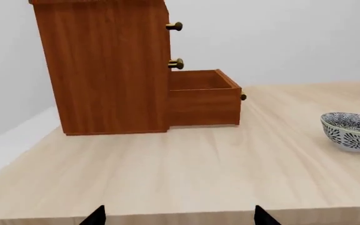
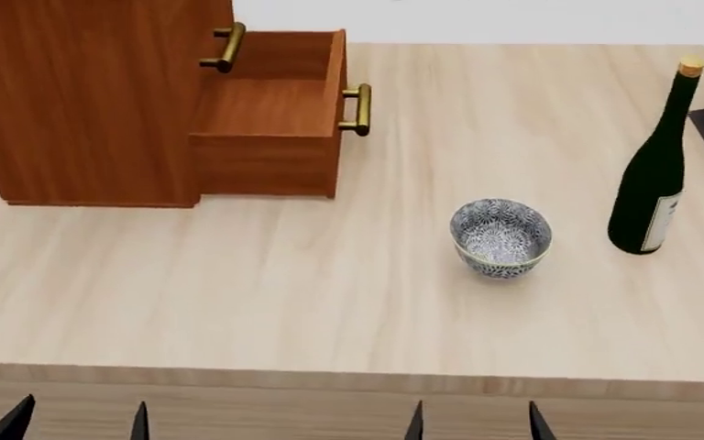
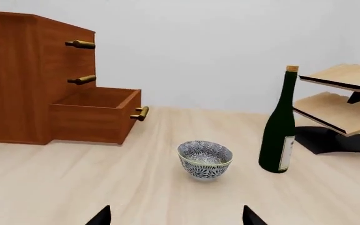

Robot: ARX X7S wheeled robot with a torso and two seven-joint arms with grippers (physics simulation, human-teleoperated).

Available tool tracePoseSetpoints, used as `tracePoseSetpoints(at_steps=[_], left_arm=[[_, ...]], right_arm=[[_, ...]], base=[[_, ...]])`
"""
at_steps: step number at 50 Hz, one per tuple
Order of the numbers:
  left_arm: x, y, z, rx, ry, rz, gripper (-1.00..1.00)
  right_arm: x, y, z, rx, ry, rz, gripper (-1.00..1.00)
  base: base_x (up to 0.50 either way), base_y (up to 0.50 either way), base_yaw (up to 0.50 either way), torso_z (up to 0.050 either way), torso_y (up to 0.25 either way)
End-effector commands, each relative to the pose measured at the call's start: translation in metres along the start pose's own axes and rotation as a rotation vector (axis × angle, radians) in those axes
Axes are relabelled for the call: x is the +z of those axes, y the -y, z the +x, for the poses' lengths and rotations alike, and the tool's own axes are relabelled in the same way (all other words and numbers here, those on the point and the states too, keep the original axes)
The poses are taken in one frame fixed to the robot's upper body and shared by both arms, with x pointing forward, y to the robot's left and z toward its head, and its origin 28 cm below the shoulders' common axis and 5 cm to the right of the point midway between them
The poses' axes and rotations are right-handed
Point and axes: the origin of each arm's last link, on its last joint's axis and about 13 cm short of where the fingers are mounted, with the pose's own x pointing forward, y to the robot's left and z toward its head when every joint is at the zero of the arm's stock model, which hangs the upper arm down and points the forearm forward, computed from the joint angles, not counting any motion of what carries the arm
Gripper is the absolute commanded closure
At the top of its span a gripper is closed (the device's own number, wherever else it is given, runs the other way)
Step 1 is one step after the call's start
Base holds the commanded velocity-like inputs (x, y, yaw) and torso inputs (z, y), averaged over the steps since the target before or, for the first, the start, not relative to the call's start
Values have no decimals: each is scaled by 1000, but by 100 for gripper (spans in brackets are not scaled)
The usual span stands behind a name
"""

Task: Put the bowl in the bottom drawer of the cabinet.

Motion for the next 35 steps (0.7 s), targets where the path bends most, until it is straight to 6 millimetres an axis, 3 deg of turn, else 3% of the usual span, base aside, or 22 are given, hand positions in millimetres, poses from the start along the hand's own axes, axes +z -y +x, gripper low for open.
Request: tracePoseSetpoints(at_steps=[1,13,23,35], left_arm=[[10,-1,-1,31,2,26,-100],[29,-4,-17,30,41,21,-100],[46,-6,-42,14,98,20,-100],[48,-4,-48,15,105,28,-100]], right_arm=[[10,0,0,0,12,-6,-100],[29,3,2,-10,56,-15,-100],[45,6,10,-21,89,-27,-100],[48,7,16,-27,89,-33,-100]], base=[[500,184,0,0,0],[500,185,0,0,0],[500,186,0,0,0],[500,187,0,0,0]])
